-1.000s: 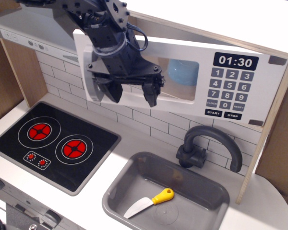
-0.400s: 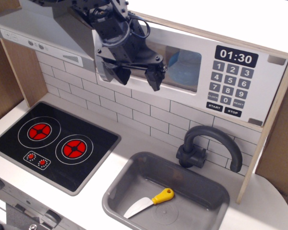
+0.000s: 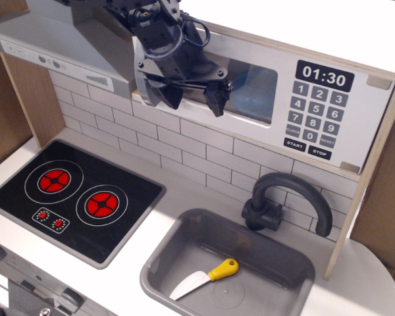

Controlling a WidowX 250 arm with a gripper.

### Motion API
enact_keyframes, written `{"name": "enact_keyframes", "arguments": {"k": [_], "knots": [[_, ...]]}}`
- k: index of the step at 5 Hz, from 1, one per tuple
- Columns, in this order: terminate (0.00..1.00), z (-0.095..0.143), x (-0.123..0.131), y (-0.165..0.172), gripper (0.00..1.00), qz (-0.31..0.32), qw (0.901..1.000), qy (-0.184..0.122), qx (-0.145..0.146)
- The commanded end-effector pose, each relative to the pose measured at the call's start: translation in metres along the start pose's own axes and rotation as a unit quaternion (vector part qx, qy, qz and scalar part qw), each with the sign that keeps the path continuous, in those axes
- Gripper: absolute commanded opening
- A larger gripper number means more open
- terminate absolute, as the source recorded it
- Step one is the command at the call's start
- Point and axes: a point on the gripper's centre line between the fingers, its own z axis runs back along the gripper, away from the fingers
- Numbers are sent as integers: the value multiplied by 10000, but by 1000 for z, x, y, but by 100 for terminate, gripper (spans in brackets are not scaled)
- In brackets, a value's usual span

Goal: Close microwave

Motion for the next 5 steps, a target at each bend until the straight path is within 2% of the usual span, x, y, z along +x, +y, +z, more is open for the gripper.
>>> {"name": "enact_keyframes", "arguments": {"k": [1,2,3,4,5], "knots": [[0,12,23,4,100,121,9993,-343,90],[0,8,24,7,100,71,9990,-416,142],[0,6,21,11,100,-118,9978,-649,86],[0,10,13,17,100,-209,9977,-637,139],[0,22,-2,18,100,-266,9988,-387,160]]}}
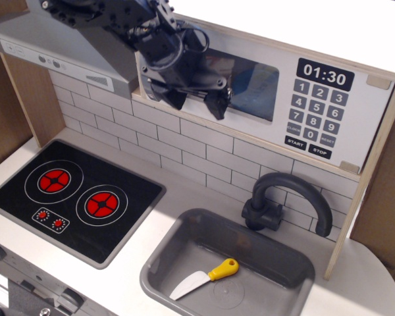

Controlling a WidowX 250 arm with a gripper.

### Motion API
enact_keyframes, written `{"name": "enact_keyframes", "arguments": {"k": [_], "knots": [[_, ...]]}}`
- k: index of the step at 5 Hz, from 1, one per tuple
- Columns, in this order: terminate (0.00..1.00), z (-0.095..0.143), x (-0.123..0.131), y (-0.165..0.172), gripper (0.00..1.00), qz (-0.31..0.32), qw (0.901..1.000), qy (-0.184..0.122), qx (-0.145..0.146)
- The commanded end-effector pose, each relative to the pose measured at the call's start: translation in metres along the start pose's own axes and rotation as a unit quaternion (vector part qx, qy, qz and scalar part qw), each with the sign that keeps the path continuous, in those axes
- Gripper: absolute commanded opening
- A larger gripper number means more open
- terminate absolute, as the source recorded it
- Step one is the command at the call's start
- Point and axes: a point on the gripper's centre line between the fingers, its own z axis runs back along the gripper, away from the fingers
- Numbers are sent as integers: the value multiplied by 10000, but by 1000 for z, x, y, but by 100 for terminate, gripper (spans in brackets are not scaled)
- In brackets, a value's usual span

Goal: Close microwave

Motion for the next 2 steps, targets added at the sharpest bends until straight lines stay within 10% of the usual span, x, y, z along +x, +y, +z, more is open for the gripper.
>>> {"name": "enact_keyframes", "arguments": {"k": [1,2], "knots": [[0,43,-14,12,100,411,9934,674,830],[100,43,-14,12,100,411,9934,674,830]]}}
